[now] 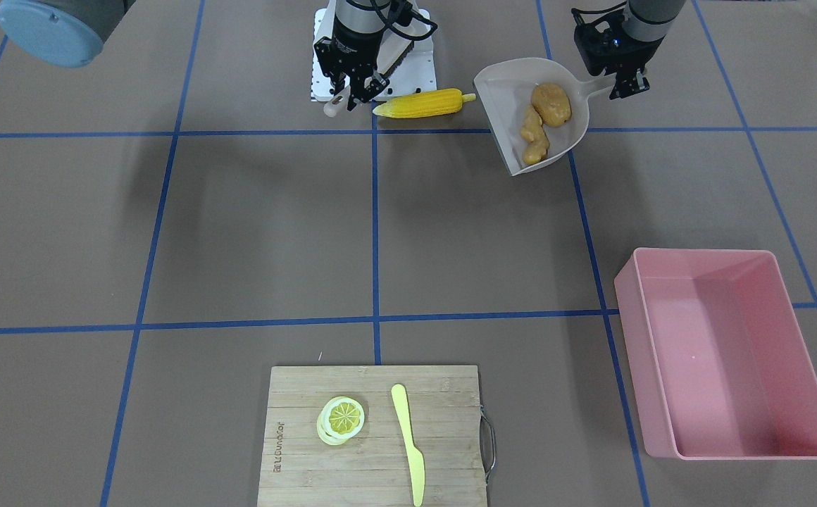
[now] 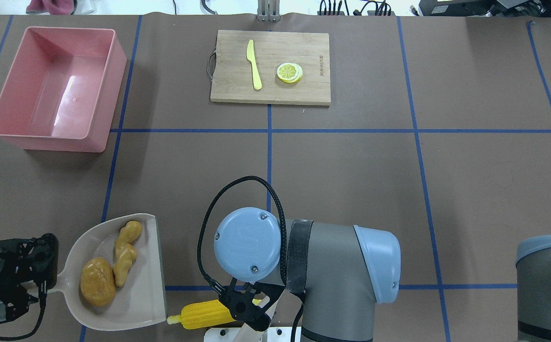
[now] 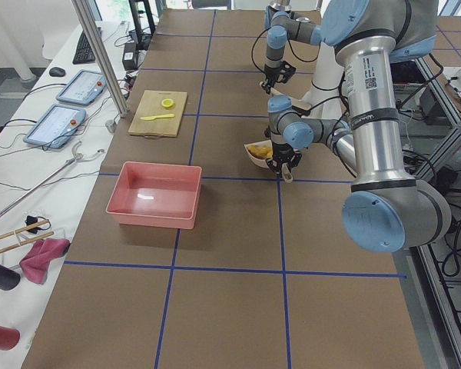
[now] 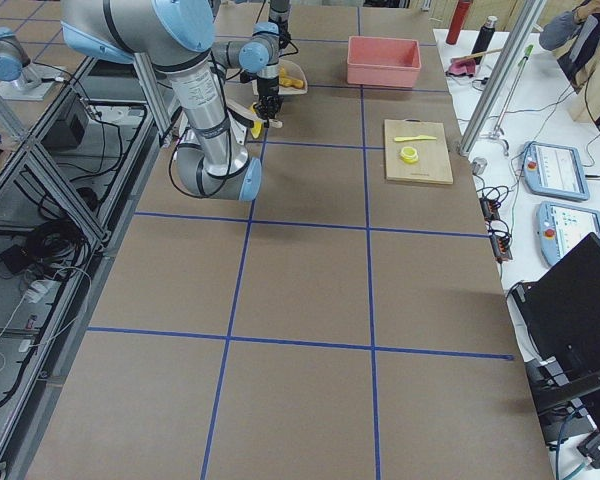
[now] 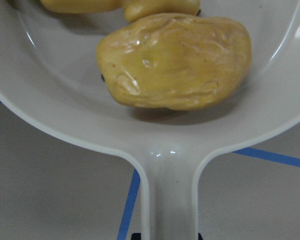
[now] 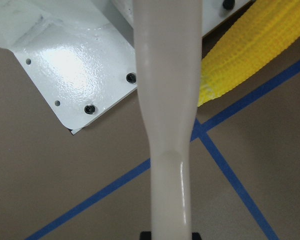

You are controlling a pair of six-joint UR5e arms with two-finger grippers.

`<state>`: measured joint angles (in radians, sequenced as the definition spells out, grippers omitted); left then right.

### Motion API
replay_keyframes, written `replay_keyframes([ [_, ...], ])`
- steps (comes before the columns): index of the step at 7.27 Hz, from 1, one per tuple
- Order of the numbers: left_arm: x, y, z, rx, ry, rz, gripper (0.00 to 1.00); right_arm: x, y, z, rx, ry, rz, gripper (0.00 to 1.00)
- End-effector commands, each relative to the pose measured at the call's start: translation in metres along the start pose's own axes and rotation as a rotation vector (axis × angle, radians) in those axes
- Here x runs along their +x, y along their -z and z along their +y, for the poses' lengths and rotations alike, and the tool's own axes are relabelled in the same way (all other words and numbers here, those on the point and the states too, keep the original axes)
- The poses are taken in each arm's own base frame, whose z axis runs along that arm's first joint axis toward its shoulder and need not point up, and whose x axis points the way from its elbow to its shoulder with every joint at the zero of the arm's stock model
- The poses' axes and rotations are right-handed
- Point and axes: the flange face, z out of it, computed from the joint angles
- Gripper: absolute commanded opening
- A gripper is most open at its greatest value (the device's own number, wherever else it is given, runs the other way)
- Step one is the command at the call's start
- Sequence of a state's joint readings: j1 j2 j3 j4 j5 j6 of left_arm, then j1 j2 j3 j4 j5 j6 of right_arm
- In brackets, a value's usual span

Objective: Sweep and dump trash into bin
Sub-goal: 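Lower the dustpan beside the corn with left gripper while right brings brush near, then place the brush bristles behind the yellow corn with the right gripper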

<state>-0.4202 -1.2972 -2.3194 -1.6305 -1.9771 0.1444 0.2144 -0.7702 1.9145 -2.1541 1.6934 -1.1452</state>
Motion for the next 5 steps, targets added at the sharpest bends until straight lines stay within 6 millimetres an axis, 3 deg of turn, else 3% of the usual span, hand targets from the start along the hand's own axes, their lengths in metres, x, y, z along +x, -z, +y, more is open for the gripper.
replay_keyframes([
  [1,0.001,-0.005,0.003,-0.019,-0.006,-0.02,0.0,0.002,-0.002,0.002,-0.016,0.003,0.001,0.0],
  [5,0.012,-0.015,0.0,-0.044,-0.047,-0.058,0.0,0.015,-0.019,0.0,-0.029,0.002,0.015,0.0],
])
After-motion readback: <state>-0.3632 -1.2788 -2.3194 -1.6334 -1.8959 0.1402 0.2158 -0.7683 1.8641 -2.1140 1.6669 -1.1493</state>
